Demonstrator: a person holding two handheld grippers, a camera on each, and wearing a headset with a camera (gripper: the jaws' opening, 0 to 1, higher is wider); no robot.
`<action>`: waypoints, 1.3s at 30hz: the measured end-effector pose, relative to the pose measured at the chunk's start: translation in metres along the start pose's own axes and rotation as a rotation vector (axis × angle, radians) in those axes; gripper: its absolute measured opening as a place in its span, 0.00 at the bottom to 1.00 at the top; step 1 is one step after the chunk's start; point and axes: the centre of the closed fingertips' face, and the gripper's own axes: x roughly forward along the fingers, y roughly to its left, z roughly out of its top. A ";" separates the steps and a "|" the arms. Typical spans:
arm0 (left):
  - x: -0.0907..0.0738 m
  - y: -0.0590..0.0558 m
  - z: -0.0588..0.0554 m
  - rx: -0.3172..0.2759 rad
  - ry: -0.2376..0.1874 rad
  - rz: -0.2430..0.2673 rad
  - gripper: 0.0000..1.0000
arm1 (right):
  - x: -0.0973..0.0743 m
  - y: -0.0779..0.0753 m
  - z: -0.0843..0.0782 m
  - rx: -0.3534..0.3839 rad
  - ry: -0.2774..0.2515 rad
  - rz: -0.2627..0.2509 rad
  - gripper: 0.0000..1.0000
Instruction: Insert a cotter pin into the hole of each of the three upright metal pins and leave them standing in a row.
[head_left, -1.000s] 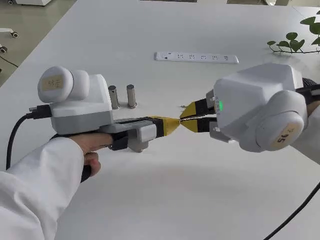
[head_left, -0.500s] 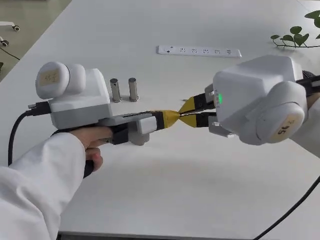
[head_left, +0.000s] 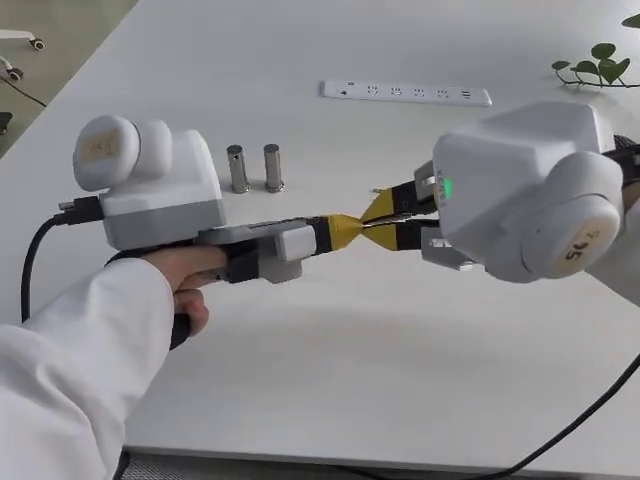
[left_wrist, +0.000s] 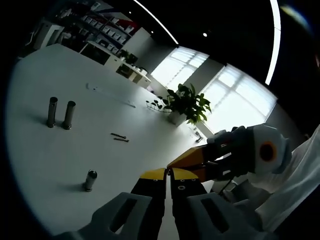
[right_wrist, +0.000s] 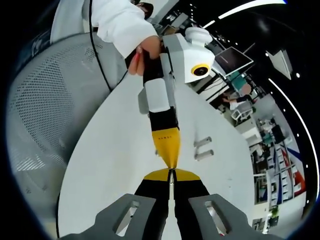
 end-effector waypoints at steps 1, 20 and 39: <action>0.000 0.000 0.000 0.000 0.001 0.000 0.00 | 0.000 0.000 0.000 0.005 -0.001 0.000 0.00; -0.004 0.000 -0.019 0.001 0.127 0.020 0.00 | 0.005 0.018 0.002 0.021 -0.005 0.038 0.00; -0.019 0.005 -0.017 0.100 0.141 0.033 0.00 | 0.006 0.026 -0.003 0.146 -0.035 0.050 0.12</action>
